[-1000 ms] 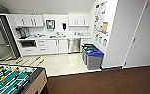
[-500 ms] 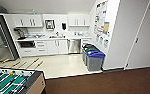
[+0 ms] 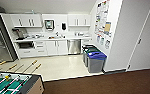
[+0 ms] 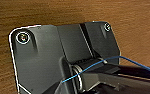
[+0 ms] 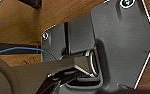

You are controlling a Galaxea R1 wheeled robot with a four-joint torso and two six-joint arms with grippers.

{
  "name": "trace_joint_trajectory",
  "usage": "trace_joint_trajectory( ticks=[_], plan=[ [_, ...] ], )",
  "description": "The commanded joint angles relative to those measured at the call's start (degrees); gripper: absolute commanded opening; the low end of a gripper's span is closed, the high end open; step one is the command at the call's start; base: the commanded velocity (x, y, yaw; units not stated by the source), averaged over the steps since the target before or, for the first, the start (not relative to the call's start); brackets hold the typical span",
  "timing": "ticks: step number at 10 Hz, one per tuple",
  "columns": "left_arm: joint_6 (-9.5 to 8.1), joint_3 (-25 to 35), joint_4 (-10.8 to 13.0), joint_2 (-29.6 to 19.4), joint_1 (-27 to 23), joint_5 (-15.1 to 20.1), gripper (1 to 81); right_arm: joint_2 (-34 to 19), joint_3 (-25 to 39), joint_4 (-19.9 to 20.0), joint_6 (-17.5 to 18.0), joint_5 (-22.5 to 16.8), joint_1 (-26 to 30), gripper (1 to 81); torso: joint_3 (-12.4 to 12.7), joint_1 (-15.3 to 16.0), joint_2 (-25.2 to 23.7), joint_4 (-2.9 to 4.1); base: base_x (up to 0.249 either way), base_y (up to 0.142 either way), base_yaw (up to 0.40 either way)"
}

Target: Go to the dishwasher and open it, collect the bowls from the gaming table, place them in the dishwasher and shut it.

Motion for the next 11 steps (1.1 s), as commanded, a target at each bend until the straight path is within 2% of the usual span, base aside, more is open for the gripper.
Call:
trace_joint_trajectory(
  ticks=[1,11],
  plan=[
    [0.20,0.74,-0.35,-0.94,-2.60,2.82,81.1,-0.77,0.59,-0.97,-0.23,-2.29,2.11,81.1,0.00,0.00,0.00,0.00,0.164,0.000,0.000],
    [0.20,0.66,-0.45,-1.03,-2.60,2.82,81.1,-0.77,0.59,-0.97,-0.23,-2.29,2.12,81.1,0.00,0.00,0.00,0.00,0.164,0.000,0.000]
  ],
)
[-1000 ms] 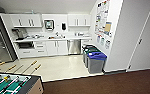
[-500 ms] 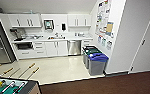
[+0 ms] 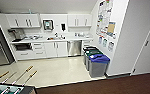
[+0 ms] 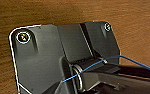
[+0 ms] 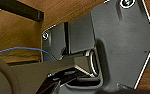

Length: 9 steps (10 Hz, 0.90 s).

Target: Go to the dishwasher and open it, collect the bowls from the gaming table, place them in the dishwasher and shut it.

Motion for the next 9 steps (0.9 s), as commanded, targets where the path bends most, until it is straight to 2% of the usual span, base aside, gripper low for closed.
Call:
trace_joint_trajectory(
  ticks=[1,9],
  plan=[
    [0.21,0.66,-0.53,-1.12,-2.80,2.99,81.1,-0.86,0.59,-0.97,-0.23,-2.29,2.17,81.1,0.00,0.00,0.00,0.00,0.164,0.000,0.000],
    [0.21,0.57,-0.53,-1.12,-2.80,2.90,81.1,-0.86,0.59,-0.88,-0.23,-2.29,2.44,81.1,0.00,0.02,0.00,0.00,0.168,0.000,0.000]
  ],
)
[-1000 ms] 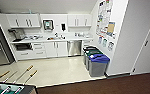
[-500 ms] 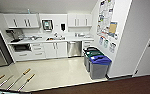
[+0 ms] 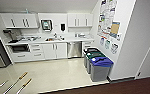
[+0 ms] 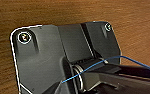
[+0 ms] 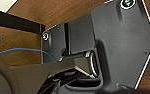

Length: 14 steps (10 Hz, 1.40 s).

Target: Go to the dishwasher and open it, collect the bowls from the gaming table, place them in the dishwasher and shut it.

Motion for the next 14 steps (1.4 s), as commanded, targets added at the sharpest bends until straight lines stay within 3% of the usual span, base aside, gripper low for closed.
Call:
trace_joint_trajectory(
  ticks=[1,14],
  plan=[
    [0.21,0.62,-0.59,-1.00,-2.72,2.92,81.1,-0.86,0.66,-0.97,-0.21,-2.29,2.27,81.1,0.00,0.00,0.00,0.00,0.171,0.000,0.000],
    [0.21,0.53,-0.94,-1.08,-2.71,2.92,81.1,-0.95,0.57,-0.88,-0.21,-2.29,2.36,81.1,0.00,-0.02,0.00,0.00,0.171,0.000,0.000]
  ],
)
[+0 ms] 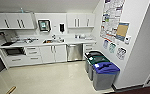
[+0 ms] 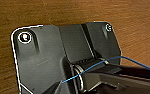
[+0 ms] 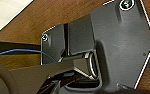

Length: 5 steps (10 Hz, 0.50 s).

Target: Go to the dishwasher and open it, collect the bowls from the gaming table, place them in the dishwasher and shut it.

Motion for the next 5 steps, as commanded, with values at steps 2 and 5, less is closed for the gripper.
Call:
trace_joint_trajectory(
  ticks=[2,5],
  plan=[
    [0.21,0.59,-0.55,-0.92,-2.72,3.14,81.1,-0.80,0.58,-0.88,-0.23,-2.27,2.10,81.1,0.00,0.00,0.00,0.00,0.169,0.000,0.000],
    [0.21,0.59,-0.55,-0.92,-2.81,3.14,81.1,-0.71,0.59,-0.88,-0.23,-2.27,2.10,81.1,0.00,0.00,0.00,0.00,0.160,0.000,0.000]
  ],
)
